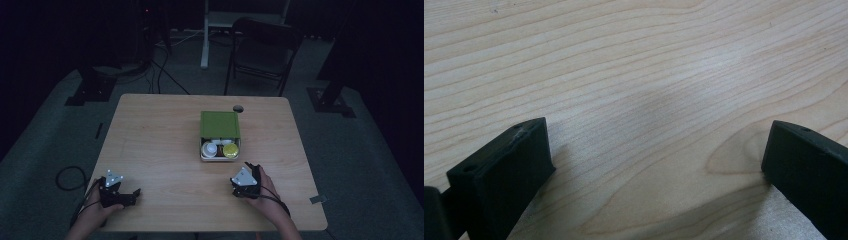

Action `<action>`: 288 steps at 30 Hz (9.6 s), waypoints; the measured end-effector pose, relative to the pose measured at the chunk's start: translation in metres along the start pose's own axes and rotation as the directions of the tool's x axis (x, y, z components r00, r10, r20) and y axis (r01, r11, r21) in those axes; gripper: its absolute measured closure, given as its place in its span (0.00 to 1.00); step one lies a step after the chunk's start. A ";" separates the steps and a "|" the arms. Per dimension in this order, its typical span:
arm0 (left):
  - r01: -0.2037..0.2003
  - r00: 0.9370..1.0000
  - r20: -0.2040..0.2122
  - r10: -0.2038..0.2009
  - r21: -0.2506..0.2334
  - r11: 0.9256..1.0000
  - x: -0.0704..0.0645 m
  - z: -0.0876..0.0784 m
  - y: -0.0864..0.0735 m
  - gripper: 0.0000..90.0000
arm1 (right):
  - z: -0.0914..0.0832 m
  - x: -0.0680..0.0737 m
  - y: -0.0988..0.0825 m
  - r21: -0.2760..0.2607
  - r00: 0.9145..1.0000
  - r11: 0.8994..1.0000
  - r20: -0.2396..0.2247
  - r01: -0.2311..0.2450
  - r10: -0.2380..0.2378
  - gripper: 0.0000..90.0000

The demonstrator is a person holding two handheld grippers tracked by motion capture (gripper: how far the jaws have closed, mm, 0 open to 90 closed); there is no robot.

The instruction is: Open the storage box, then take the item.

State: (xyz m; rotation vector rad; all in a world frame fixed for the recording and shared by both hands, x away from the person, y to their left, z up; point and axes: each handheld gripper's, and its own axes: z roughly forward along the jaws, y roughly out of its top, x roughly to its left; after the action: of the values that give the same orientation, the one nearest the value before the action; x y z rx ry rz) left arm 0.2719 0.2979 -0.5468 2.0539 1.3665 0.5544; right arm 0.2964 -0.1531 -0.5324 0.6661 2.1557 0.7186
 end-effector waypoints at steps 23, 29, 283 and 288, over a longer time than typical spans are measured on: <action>0.000 1.000 0.000 0.000 -0.002 1.000 0.000 0.000 0.000 0.00 | 0.021 0.042 0.044 -0.027 0.837 0.856 0.228 0.516 -0.498 0.61; 0.000 1.000 0.000 0.000 -0.002 1.000 0.000 0.000 0.000 0.00 | 0.028 0.045 0.050 -0.015 0.814 0.837 0.246 0.547 -0.527 0.62; -0.110 0.994 -0.009 0.110 -0.032 0.993 -0.012 -0.005 0.033 0.16 | -0.029 -0.080 -0.110 0.169 0.777 0.762 0.050 -0.626 0.627 0.13; -0.144 0.989 -0.014 0.144 -0.039 0.989 -0.017 -0.006 0.041 0.15 | -0.029 -0.080 -0.110 0.169 0.778 0.762 0.049 -0.625 0.627 0.13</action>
State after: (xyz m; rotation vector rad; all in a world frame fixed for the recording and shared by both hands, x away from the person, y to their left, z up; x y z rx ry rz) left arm 0.2892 0.2717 -0.5147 2.1312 1.2096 0.6510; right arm 0.2950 -0.2912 -0.5508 1.5310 2.0085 0.8692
